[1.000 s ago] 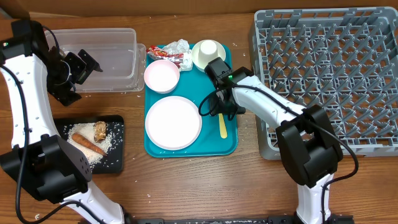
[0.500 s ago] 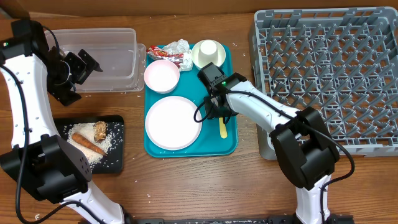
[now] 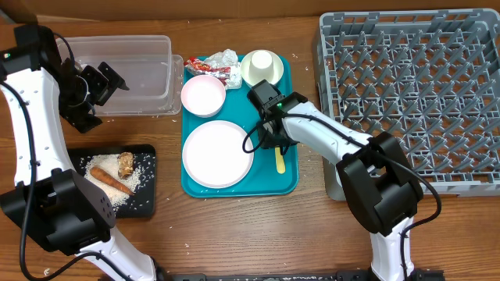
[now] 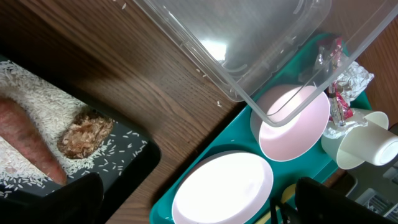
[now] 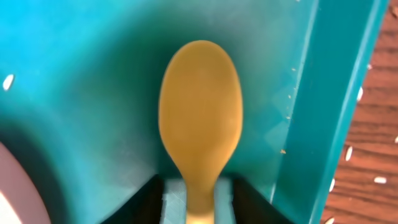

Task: Sort waste into correct bins and load items into the dishwasher
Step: 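Lower the right gripper and grasp the yellow spoon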

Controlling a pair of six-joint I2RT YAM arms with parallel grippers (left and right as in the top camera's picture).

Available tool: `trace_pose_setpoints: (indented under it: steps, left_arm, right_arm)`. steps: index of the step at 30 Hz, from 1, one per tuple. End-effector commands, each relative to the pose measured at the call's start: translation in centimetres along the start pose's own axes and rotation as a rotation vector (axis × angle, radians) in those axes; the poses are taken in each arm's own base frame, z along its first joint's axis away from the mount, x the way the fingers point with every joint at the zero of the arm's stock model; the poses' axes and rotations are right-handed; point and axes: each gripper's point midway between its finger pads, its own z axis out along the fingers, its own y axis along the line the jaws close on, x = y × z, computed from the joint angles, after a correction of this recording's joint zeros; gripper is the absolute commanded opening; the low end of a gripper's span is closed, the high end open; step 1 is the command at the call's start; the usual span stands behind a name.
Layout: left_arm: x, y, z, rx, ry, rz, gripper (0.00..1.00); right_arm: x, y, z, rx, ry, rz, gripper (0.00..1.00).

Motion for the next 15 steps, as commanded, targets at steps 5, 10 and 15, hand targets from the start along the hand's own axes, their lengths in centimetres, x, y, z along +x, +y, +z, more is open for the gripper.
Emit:
trace_pose_setpoints:
  steps: [5,10,15]
  left_arm:
    - [-0.1,-0.8,-1.7,0.022,-0.046,0.02,1.0]
    - [-0.1,-0.8,-1.7,0.023,-0.046,0.021,1.0]
    - [-0.1,-0.8,-1.7,0.022,-0.046,0.02,1.0]
  right_arm:
    - [0.2,-0.9,0.1,0.054,0.042,-0.001,0.2]
    - [-2.7,-0.7,-3.7,0.044,-0.022,0.016,0.18]
    - [-6.2,-1.7,-8.8,0.013,-0.107,0.066,0.13]
